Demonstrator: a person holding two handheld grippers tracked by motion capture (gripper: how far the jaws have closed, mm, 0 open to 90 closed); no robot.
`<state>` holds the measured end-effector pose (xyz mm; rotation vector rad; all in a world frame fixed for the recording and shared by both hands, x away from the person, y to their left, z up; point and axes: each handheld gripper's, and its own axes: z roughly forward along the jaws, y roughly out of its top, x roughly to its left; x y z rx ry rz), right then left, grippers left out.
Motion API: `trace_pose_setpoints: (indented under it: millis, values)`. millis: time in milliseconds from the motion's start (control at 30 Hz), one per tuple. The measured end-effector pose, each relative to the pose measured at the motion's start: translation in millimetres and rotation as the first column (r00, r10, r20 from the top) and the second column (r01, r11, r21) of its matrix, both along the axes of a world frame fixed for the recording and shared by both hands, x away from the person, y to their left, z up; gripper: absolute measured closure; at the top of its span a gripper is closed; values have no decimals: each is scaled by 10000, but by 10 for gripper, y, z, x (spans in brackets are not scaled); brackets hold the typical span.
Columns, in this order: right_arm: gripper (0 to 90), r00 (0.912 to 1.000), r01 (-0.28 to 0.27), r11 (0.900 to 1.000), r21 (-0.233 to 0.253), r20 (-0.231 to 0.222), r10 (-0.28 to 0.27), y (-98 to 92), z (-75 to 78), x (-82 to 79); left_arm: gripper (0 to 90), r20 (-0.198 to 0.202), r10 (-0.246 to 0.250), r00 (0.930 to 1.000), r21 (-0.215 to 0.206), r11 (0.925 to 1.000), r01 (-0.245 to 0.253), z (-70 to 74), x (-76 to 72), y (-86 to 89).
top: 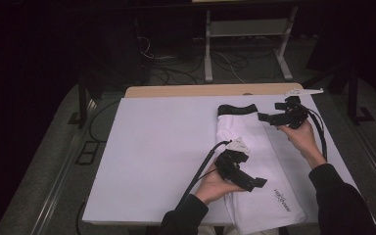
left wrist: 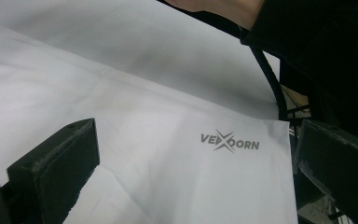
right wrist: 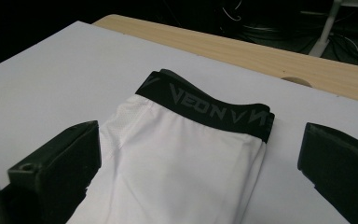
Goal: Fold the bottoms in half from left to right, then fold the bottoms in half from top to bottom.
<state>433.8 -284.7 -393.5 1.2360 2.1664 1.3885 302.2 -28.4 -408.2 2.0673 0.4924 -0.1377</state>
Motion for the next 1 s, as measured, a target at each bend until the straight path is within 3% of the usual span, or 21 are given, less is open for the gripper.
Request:
trace_pose_setpoints:
  millis: [400, 1000]
  values:
    - [0, 9999, -101, 9999, -13, -106, 101, -5, -76, -126, 0, 168, 658, 9977, -102, 9978, -657, 35, 126, 195]
    - [0, 9995, -319, 9995, -34, -80, 318, 54, -151, -281, 0, 402, 1234, 9915, -173, 9923, -1228, 37, 344, 423]
